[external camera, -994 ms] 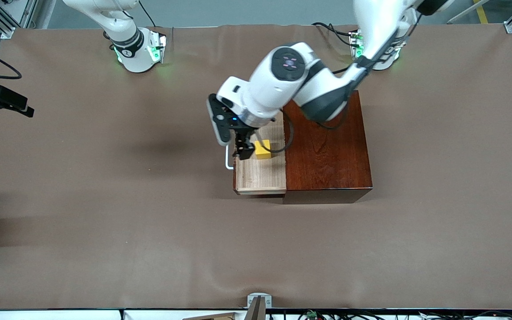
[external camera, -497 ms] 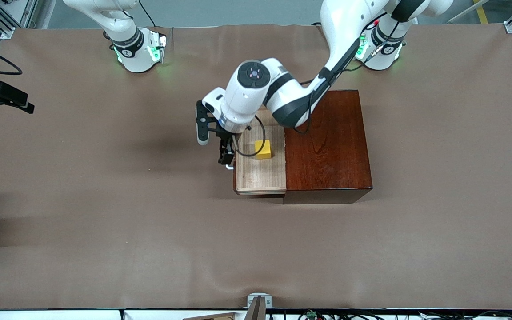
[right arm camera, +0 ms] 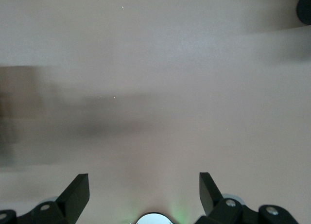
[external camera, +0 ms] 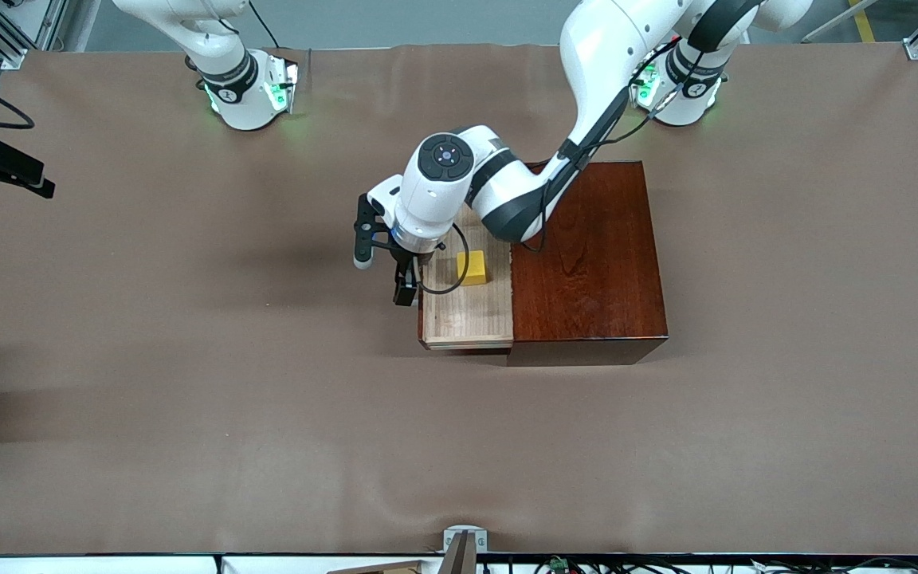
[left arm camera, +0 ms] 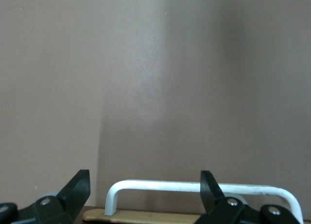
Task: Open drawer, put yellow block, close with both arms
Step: 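Push the drawer into the wooden box with the left gripper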
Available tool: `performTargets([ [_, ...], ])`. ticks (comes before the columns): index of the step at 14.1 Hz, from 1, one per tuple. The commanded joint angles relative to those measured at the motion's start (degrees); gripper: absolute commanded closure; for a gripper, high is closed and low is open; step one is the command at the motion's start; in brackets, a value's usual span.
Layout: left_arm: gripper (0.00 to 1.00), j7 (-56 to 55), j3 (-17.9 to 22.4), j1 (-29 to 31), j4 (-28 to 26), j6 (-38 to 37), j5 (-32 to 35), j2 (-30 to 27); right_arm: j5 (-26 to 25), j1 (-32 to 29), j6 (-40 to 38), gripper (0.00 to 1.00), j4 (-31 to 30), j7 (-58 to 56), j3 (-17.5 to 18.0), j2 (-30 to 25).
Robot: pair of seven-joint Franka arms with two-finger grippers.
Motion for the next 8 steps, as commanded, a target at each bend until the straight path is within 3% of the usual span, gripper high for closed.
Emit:
performTargets([
  [1, 0.0, -0.3, 0.9, -0.8, 1.9, -1.7, -1.0, 1.1, -0.6, -1.0, -0.7, 0.0, 0.2, 0.6, 0.8, -0.6],
  [8, 0.0, -2.2, 1.0, -0.4, 1.9, -11.2, -0.5, -0.1, -0.6, -1.1, -0.7, 0.0, 0.2, 0.7, 0.8, -0.6],
])
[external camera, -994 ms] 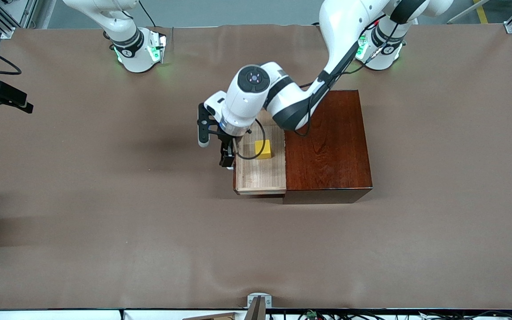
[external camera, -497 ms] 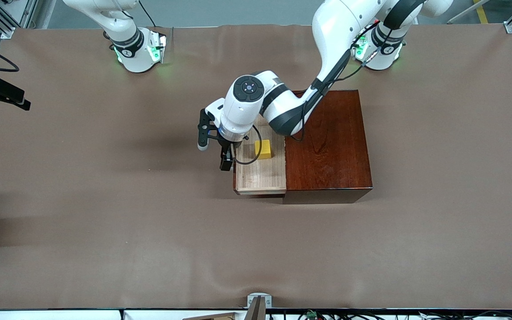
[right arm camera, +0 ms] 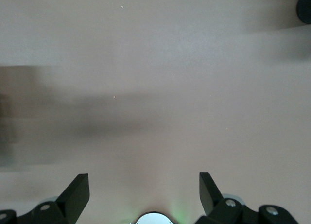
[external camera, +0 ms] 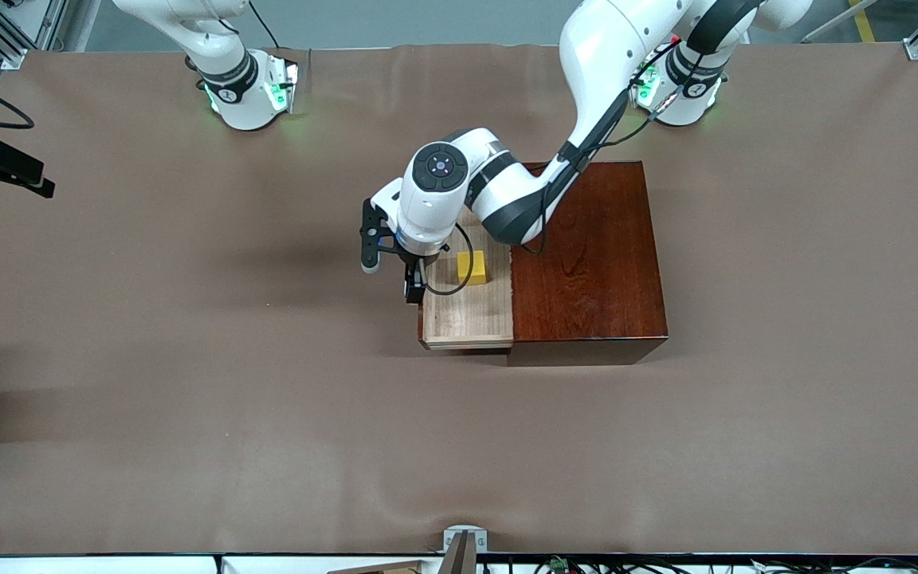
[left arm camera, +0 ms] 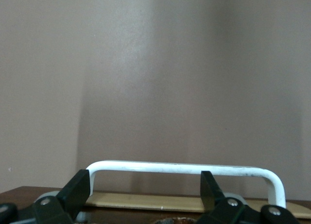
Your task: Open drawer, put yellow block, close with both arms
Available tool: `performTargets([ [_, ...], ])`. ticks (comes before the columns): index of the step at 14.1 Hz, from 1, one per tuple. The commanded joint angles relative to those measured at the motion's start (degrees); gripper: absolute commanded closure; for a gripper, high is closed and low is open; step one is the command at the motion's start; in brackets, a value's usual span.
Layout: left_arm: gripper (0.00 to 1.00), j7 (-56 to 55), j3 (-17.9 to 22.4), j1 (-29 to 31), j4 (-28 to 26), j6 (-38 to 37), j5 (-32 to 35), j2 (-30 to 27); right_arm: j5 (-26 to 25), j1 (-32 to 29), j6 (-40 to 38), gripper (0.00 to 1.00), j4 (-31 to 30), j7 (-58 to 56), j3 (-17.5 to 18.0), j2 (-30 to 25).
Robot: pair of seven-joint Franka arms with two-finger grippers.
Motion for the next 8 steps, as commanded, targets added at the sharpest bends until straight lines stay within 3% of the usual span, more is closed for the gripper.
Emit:
performTargets([
  [1, 0.0, -0.2, 1.5, -0.3, 0.8, -5.3, -0.4, -0.4, -0.5, -1.2, -0.6, 0.0, 0.2, 0.7, 0.8, -0.6],
  [8, 0.0, 0.3, 5.4, 0.0, 0.8, -13.3, 1.1, -2.5, -0.5, -1.1, -0.6, 0.0, 0.2, 0.7, 0.8, -0.6],
])
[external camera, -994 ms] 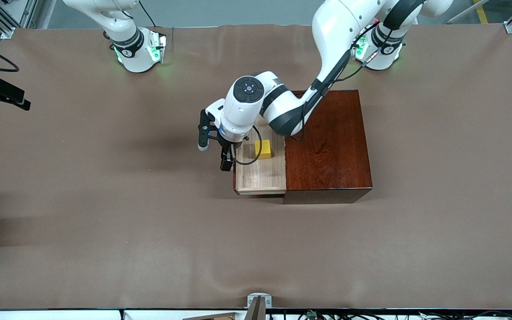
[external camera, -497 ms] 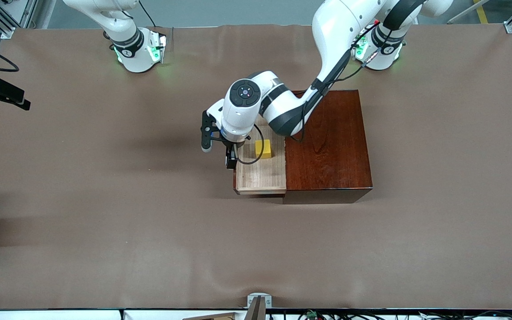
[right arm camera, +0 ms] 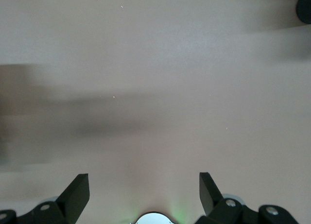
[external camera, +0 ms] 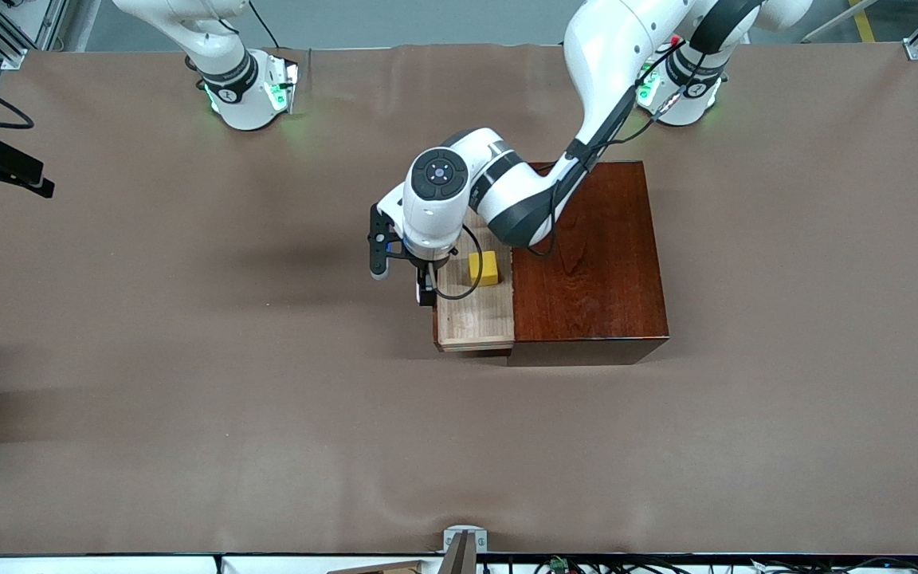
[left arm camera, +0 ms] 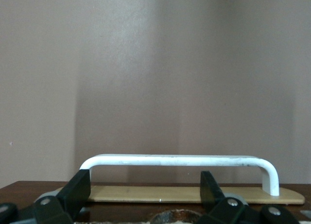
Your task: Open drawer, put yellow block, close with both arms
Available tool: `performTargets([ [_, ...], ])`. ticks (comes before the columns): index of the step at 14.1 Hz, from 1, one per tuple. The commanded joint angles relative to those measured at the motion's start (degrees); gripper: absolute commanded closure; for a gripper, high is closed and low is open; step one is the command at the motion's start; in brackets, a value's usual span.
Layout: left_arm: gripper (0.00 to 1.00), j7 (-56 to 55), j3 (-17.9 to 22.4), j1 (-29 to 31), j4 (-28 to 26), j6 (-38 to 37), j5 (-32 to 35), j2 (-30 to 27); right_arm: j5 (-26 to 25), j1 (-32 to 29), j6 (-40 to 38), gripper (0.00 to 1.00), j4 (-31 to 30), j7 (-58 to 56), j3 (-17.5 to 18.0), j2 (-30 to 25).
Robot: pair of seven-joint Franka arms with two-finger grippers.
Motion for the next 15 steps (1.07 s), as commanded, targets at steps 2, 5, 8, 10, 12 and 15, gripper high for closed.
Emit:
performTargets([
  [2, 0.0, -0.1, 4.2, 0.3, -1.9, -6.6, 1.7, -2.4, -0.5, -1.1, -0.6, 0.0, 0.2, 0.6, 0.8, -0.6],
  [5, 0.0, 0.0, 4.9, 0.2, -1.9, -7.6, 2.6, -2.7, -0.5, -1.1, -0.6, 0.0, 0.2, 0.6, 0.8, -0.6],
  [8, 0.0, 0.0, 4.8, 0.2, -1.9, -8.5, 5.4, -2.7, -0.5, -1.1, -0.6, 0.0, 0.2, 0.6, 0.8, -0.6],
  [10, 0.0, 0.0, 4.9, 0.2, -2.0, -9.8, 6.3, -2.7, -0.5, -1.1, -0.5, 0.0, 0.2, 0.6, 0.8, -0.6],
  [12, 0.0, -0.1, 5.0, 0.2, -2.0, -11.2, 6.6, -2.7, -0.5, -1.0, -0.5, 0.0, 0.2, 0.6, 0.8, -0.6],
  [15, 0.0, 0.2, 4.7, -0.4, -2.0, -12.6, 9.5, -2.6, -0.4, -0.9, -0.4, 0.0, 0.2, 0.6, 0.8, -0.6],
])
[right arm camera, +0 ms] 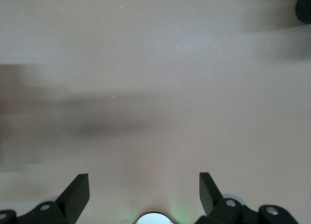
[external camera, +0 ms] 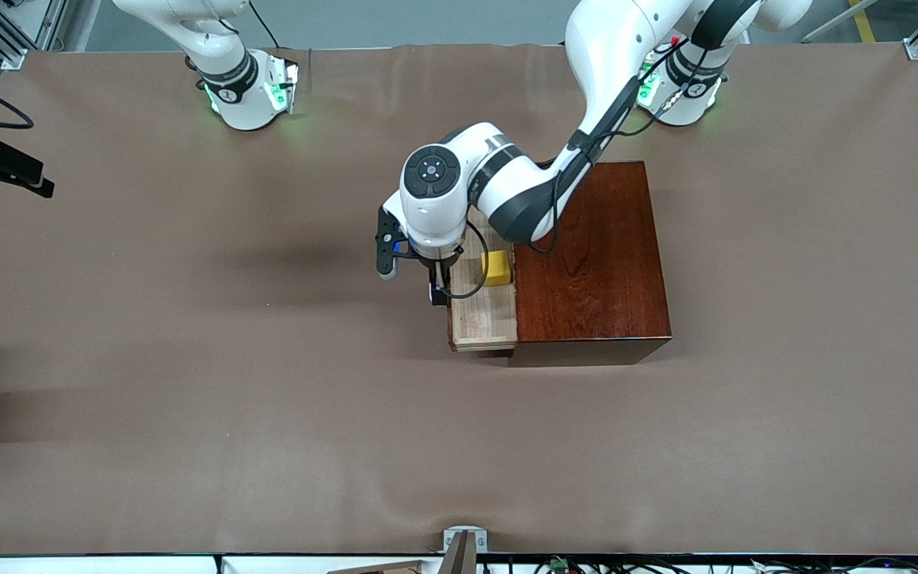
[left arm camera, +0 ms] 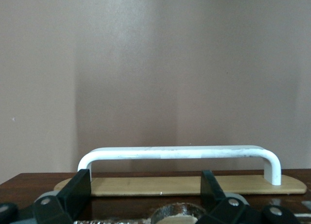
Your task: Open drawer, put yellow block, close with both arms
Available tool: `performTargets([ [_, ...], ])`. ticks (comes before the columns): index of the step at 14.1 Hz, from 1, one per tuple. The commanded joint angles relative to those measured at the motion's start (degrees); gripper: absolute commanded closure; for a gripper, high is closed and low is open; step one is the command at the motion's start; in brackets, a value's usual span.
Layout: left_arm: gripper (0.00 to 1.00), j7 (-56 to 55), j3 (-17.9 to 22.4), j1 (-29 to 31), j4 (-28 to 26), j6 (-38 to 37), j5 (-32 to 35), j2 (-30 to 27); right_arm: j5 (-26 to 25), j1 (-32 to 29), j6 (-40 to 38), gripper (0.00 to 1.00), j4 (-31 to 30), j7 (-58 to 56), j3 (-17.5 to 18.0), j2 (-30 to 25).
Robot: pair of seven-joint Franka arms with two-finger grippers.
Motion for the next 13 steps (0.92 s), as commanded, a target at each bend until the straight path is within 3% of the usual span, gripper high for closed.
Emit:
performTargets([
  [1, 0.0, 0.4, 2.9, 0.6, -2.8, -5.8, 4.9, -2.0, -0.4, -0.9, -0.4, 0.0, 0.1, 0.6, 0.8, -0.6],
  [13, 0.0, 2.6, 4.0, 1.4, -2.9, -18.2, 6.4, -2.4, -0.4, -0.8, -0.1, 0.0, 0.3, 0.6, 0.8, -0.4],
])
